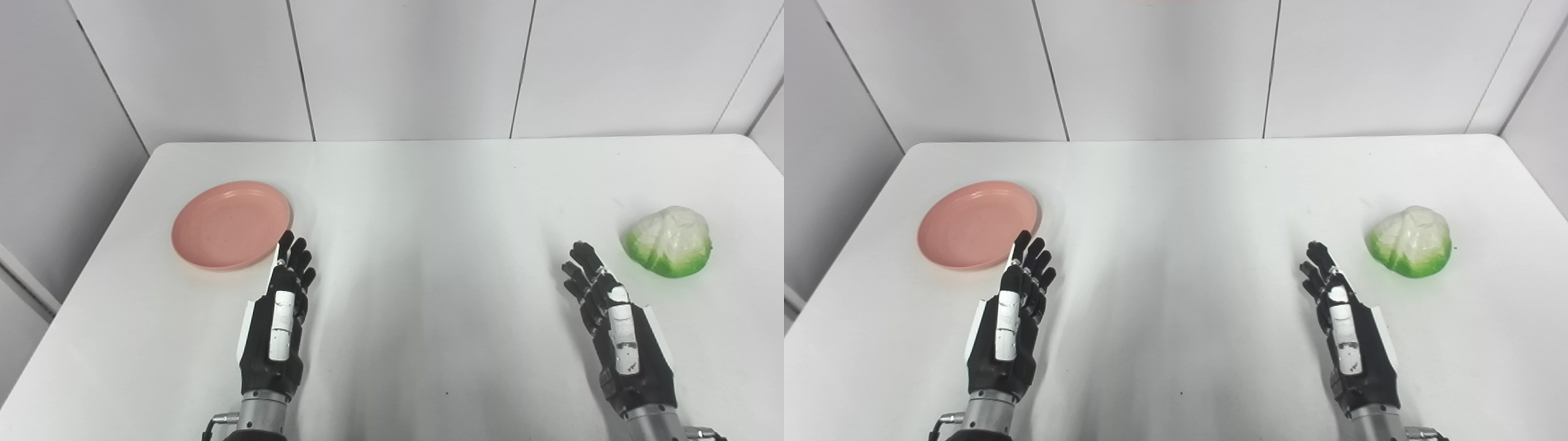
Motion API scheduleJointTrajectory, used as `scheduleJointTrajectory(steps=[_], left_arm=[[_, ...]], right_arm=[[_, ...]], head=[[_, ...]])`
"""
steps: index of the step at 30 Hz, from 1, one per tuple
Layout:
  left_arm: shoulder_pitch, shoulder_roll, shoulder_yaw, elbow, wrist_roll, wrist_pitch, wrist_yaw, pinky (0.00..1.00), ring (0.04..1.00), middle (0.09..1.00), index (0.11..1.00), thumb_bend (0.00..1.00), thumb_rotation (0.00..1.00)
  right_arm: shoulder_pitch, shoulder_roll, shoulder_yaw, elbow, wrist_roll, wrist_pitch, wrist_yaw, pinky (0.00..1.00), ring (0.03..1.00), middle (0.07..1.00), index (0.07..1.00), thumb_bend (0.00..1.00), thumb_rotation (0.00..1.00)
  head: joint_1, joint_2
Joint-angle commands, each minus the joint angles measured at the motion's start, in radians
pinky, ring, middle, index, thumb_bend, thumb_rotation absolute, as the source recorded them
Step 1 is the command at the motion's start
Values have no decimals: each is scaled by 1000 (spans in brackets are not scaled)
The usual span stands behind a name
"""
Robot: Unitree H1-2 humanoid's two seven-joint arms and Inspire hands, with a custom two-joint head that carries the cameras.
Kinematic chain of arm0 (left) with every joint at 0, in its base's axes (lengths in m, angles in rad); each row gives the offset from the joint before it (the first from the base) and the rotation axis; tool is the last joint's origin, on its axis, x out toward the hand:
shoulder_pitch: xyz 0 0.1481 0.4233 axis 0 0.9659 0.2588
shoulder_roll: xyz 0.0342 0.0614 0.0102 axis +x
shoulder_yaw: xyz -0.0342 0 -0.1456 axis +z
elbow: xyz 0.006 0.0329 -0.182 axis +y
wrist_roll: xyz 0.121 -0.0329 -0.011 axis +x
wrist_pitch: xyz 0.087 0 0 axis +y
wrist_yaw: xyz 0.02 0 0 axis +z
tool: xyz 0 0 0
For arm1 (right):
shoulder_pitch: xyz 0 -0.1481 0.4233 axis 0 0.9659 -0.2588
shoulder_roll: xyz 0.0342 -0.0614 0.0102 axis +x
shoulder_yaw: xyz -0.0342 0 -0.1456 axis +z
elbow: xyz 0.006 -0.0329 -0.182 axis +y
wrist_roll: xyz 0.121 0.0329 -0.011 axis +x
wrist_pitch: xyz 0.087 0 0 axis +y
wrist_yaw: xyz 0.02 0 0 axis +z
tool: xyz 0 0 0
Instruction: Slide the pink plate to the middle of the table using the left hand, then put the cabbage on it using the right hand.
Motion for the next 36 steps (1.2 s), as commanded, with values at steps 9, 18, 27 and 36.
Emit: scheduleJointTrajectory(steps=[9, 18, 27, 36], left_arm=[[102, 29, -3, -21, 8, -10, 5, 1000, 999, 992, 1000, 857, 893], [103, 33, -9, -22, 12, -8, 7, 1000, 997, 989, 1000, 848, 899], [104, 34, -12, -17, 18, -9, 8, 1000, 990, 986, 1000, 852, 900], [103, 34, -12, -12, 20, -9, 7, 1000, 988, 988, 1000, 851, 905]], right_arm=[[47, -38, 4, -20, 4, -22, 12, 957, 932, 937, 899, 874, 988], [49, -36, 3, -25, 2, -17, 10, 946, 929, 929, 894, 875, 982], [50, -36, 4, -25, 1, -18, 9, 945, 927, 920, 893, 869, 981], [50, -39, 1, -20, -6, -26, 9, 957, 934, 918, 895, 858, 981]], head=[[2, 2], [2, 2], [4, -3], [7, -5]])
